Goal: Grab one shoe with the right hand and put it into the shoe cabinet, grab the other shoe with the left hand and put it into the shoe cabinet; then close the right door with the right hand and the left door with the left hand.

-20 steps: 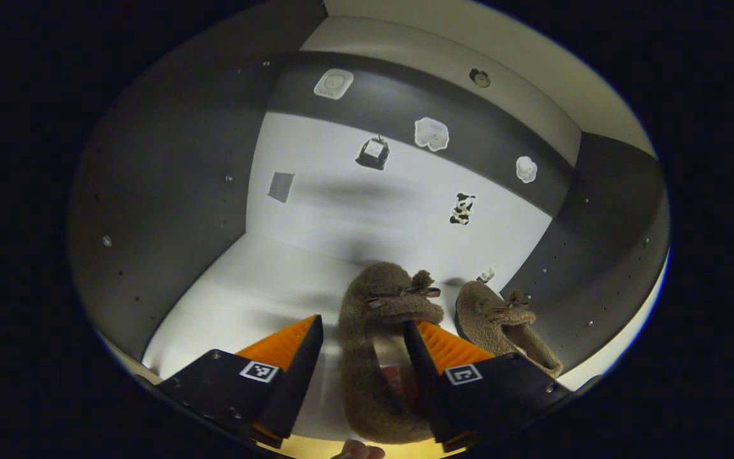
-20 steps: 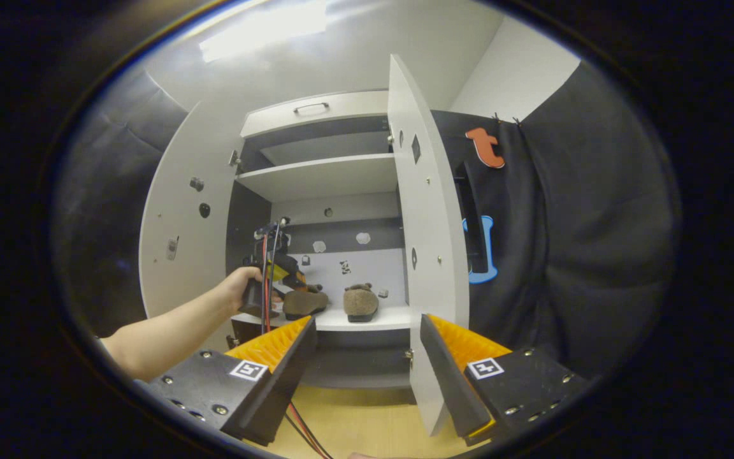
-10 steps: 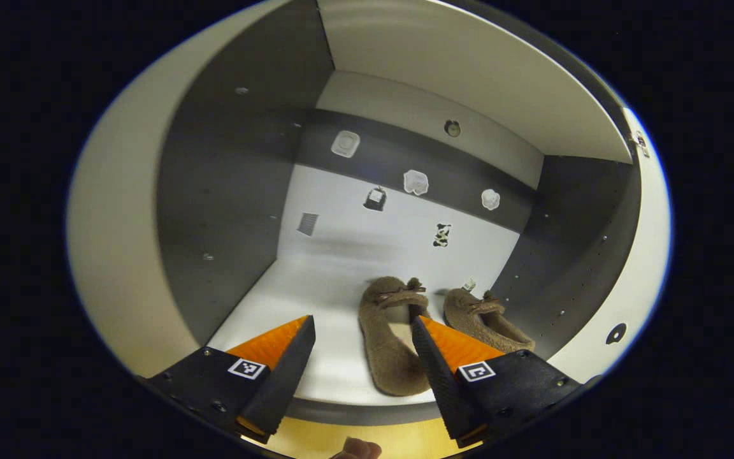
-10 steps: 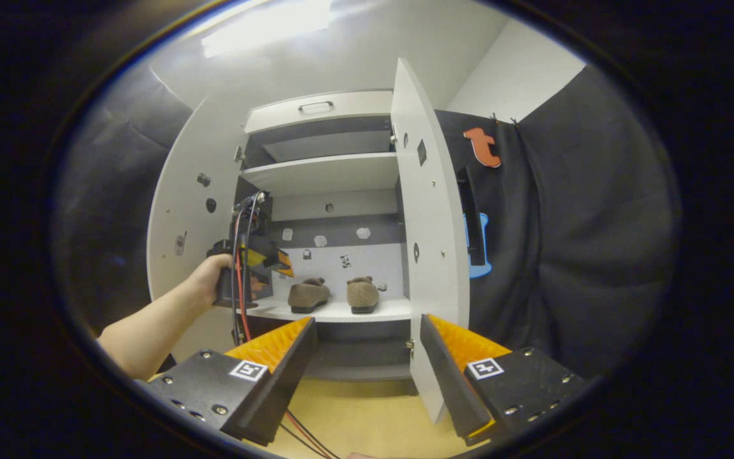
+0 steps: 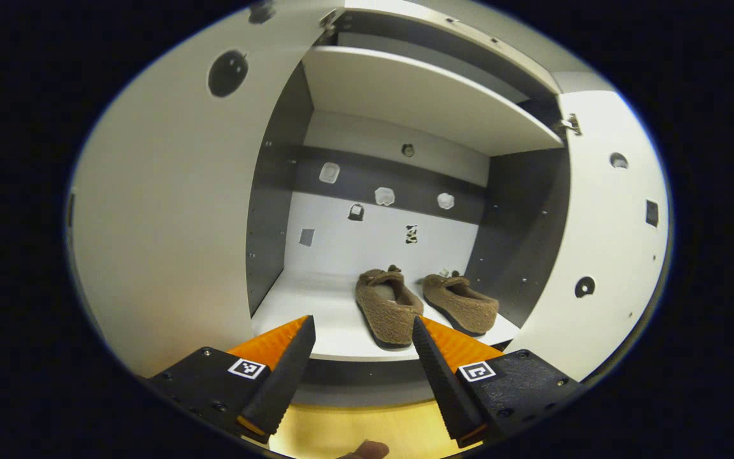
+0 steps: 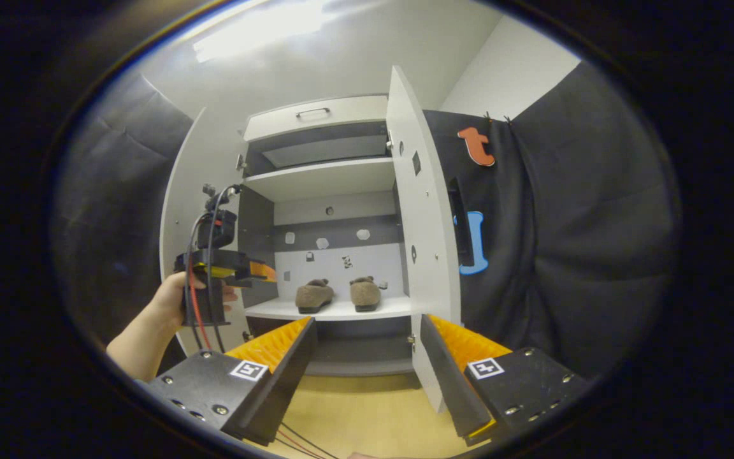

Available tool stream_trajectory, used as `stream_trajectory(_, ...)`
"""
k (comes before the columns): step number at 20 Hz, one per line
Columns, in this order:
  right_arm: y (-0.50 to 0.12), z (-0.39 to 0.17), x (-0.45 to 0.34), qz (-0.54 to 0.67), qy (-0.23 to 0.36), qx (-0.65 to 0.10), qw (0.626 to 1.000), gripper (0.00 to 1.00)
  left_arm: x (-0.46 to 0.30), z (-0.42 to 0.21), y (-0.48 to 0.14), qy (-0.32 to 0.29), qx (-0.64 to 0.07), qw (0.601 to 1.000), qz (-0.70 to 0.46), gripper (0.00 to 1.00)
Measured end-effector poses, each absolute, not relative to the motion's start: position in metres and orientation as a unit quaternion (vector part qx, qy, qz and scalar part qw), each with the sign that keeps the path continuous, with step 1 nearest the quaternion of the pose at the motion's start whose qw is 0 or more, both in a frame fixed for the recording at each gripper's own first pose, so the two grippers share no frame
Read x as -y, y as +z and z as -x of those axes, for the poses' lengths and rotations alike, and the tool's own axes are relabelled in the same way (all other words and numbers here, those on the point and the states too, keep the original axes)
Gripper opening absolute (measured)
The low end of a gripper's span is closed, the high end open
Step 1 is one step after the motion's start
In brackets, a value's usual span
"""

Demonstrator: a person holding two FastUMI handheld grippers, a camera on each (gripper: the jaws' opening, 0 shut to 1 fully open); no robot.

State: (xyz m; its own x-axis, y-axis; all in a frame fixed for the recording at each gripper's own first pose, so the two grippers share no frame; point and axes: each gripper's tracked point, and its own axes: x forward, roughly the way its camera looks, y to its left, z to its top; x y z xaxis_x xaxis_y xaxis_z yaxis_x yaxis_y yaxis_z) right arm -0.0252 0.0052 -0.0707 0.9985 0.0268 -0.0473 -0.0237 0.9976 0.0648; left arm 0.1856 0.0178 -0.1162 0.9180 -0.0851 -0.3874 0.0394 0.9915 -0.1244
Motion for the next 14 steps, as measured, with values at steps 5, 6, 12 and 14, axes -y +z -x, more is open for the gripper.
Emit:
stream_trajectory(5, -0.073, 0.018, 0.012, -0.012, 0.033, -0.036, 0.999, 0.98, 0.011, -0.136, -0.088, -0.085, -0.148, 0.985, 0.038, 0.94)
stream_trajectory(6, -0.071, 0.018, 0.020, -0.009, 0.034, -0.039, 0.999, 0.98, 0.013, -0.126, -0.086, -0.084, -0.143, 0.985, 0.041, 0.99)
stream_trajectory(12, -0.041, 0.012, 0.088, 0.026, 0.028, -0.028, 0.999, 0.98, 0.023, -0.060, -0.088, -0.104, -0.140, 0.984, 0.044, 0.95)
stream_trajectory(14, -0.027, 0.007, 0.121, 0.009, 0.017, -0.020, 1.000, 0.98, 0.022, -0.044, -0.089, -0.105, -0.126, 0.986, 0.040, 0.92)
